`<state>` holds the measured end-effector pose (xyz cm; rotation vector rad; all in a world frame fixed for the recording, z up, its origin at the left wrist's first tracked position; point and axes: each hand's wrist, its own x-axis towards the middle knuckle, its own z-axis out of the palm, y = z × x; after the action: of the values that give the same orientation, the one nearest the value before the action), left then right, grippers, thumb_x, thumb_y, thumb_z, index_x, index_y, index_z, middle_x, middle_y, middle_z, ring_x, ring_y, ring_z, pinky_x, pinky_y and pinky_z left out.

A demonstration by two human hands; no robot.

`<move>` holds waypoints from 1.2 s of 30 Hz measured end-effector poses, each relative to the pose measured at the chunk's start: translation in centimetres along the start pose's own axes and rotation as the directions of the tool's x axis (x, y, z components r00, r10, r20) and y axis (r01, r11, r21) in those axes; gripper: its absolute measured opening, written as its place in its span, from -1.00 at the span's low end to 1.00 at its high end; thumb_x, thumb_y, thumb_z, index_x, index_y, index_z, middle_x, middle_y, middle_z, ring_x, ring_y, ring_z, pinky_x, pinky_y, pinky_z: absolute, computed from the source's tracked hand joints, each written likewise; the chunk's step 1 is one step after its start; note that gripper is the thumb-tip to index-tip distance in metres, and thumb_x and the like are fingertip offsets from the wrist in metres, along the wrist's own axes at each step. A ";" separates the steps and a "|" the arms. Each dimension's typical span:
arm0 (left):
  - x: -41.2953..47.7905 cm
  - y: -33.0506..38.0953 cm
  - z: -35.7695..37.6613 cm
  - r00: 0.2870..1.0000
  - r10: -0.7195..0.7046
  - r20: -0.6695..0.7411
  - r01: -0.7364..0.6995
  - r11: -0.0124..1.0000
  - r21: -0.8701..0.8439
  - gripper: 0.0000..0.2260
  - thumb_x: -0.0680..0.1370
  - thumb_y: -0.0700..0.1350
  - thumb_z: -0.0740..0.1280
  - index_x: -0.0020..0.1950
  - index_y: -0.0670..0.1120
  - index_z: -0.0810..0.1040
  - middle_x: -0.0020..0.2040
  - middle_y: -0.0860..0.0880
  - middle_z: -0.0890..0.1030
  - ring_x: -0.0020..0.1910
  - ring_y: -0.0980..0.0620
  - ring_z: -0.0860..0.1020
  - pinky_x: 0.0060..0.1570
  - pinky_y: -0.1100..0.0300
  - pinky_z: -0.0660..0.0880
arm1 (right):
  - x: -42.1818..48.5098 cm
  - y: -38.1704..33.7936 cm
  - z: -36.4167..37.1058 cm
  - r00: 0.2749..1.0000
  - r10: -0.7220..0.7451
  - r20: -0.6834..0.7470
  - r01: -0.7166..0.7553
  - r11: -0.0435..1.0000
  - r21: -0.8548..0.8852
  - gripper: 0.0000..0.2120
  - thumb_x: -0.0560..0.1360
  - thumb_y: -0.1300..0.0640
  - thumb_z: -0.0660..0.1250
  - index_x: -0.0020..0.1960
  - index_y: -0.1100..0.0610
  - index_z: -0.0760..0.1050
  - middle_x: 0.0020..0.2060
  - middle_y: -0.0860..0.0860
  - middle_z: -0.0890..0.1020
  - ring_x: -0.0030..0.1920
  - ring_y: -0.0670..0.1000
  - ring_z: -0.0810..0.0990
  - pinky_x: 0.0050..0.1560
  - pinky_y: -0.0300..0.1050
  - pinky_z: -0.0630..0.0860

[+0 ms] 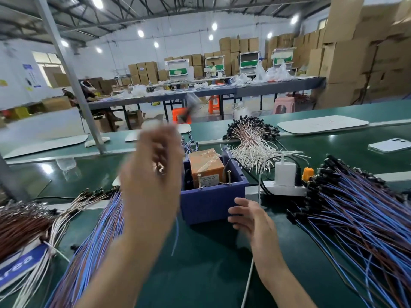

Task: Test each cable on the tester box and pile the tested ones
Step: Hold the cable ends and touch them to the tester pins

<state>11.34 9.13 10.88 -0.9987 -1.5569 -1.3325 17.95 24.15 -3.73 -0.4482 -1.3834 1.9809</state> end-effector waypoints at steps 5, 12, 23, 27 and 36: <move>-10.2 0.5 4.4 0.882 -0.096 0.462 0.073 0.995 0.069 -0.91 0.63 0.07 0.27 0.05 0.08 0.46 -0.34 0.17 0.56 -0.42 0.16 0.53 -0.46 0.29 0.45 | 1.0 -1.5 -1.5 0.991 0.113 0.075 -0.132 0.931 0.341 -0.52 0.58 -0.17 0.14 0.03 0.13 0.70 -0.02 0.20 0.71 -0.08 0.10 0.70 0.06 0.05 0.50; -15.8 -0.9 7.1 0.610 -0.316 0.726 0.155 0.947 0.282 -0.75 0.69 0.13 0.12 0.23 0.01 0.40 -0.08 -0.02 0.68 -0.11 -0.08 0.63 -0.09 0.00 0.51 | 0.9 -2.0 -3.4 0.982 0.106 0.154 -0.163 0.889 0.428 -0.60 0.47 -0.22 0.38 0.09 0.07 0.67 -0.26 0.06 0.59 -0.43 0.02 0.51 -0.28 -0.06 0.57; -15.6 -2.8 6.1 0.716 0.011 0.698 -0.273 0.925 0.265 -0.89 0.51 0.06 0.30 -0.12 0.08 0.58 -0.45 0.13 0.54 -0.48 0.16 0.47 -0.28 0.23 0.42 | 0.9 -2.6 -4.1 0.988 0.031 0.151 -0.080 0.941 0.328 -0.73 0.38 -0.09 0.56 -0.14 0.04 0.54 -0.55 -0.09 0.17 -0.56 -0.10 0.08 -0.55 -0.24 0.24; -14.3 -5.7 4.3 0.874 -0.088 0.478 -0.196 0.836 0.513 -0.83 0.57 0.00 0.24 -0.06 0.04 0.62 -0.22 0.09 0.62 -0.18 -0.01 0.54 0.05 0.06 0.33 | 1.5 -3.0 -5.7 0.998 0.067 -0.004 -0.058 0.898 0.436 -0.79 0.57 -0.07 0.31 -0.07 0.01 0.66 -0.59 -0.09 0.13 -0.61 -0.14 0.06 -0.64 -0.26 0.13; -13.7 -6.3 3.2 0.941 -0.325 0.090 0.247 0.847 0.470 -0.64 0.69 0.00 0.05 0.33 -0.12 0.50 0.32 -0.20 0.38 0.26 -0.24 0.43 0.27 -0.12 0.31 | 0.3 0.5 -2.6 0.991 0.015 0.131 0.023 0.959 -0.282 -0.70 0.71 0.08 0.10 0.22 -0.17 0.57 -0.49 -0.08 0.36 -0.52 -0.12 0.26 -0.55 -0.27 0.24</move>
<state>9.75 10.82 -4.37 -0.6069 -2.0918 -1.0134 19.13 26.00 -5.18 -0.4477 -1.7621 1.8427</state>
